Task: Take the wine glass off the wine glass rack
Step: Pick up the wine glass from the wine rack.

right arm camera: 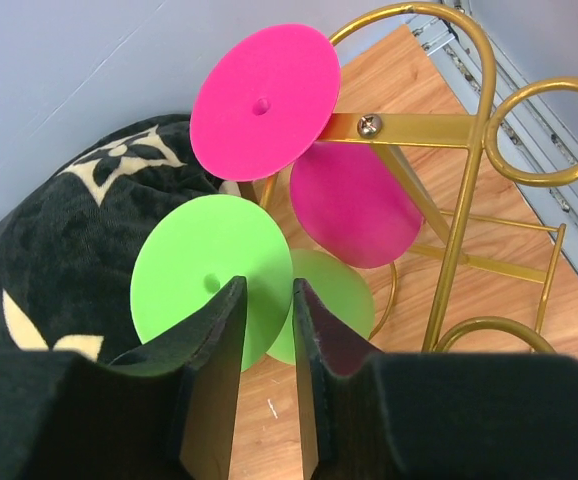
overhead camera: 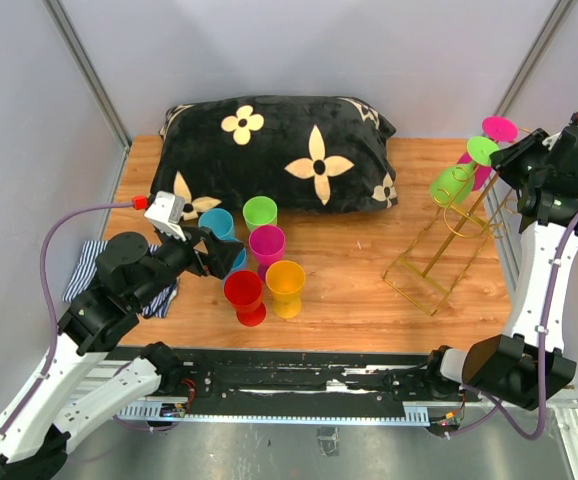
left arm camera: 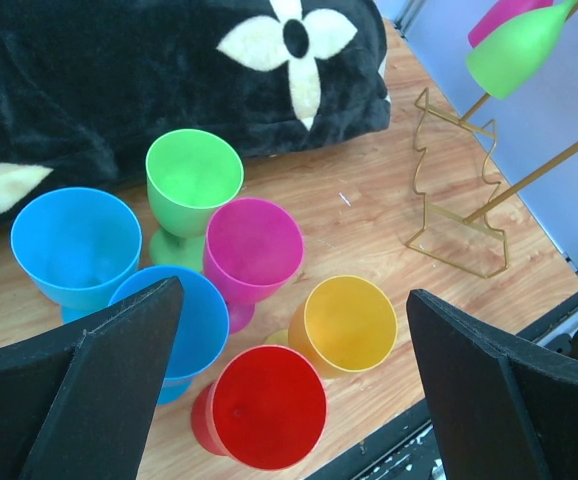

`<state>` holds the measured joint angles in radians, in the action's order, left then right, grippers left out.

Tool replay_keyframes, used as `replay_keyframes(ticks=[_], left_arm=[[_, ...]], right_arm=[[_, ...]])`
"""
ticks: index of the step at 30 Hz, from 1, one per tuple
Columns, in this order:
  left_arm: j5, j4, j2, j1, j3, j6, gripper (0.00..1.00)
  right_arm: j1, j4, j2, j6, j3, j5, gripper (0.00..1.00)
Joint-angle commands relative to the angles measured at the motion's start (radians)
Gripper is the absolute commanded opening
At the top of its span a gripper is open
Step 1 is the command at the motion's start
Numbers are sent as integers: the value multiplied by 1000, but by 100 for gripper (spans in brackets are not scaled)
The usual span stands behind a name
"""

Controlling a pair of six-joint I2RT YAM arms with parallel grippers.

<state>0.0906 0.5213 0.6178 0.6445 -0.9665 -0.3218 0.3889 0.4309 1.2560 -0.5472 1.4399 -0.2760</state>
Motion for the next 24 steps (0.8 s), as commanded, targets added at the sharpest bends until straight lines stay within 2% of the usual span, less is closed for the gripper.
replay_keyframes(ticks=[1, 4, 6, 7, 10, 12, 24], left_arm=[[-6, -3, -16, -6, -1, 0, 100], [-6, -2, -16, -6, -3, 0, 100], [-7, -2, -16, -6, -3, 0, 100], [-8, 0, -16, -6, -3, -1, 100], [-8, 0, -16, -6, -1, -3, 100], [-9, 1, -17, -6, -1, -4, 100], [-14, -2, -21, -6, 5, -14, 100]], right_arm=[[15, -16, -34, -4, -21, 23, 25], [15, -22, -40, -11, -25, 24, 24], [16, -27, -45, -17, -28, 24, 17], [16, -31, -47, -22, -31, 24, 17], [16, -42, -55, -37, -36, 20, 20], [16, -51, -60, -48, -41, 20, 26], [37, -136, -75, -161, -130, -8, 28]])
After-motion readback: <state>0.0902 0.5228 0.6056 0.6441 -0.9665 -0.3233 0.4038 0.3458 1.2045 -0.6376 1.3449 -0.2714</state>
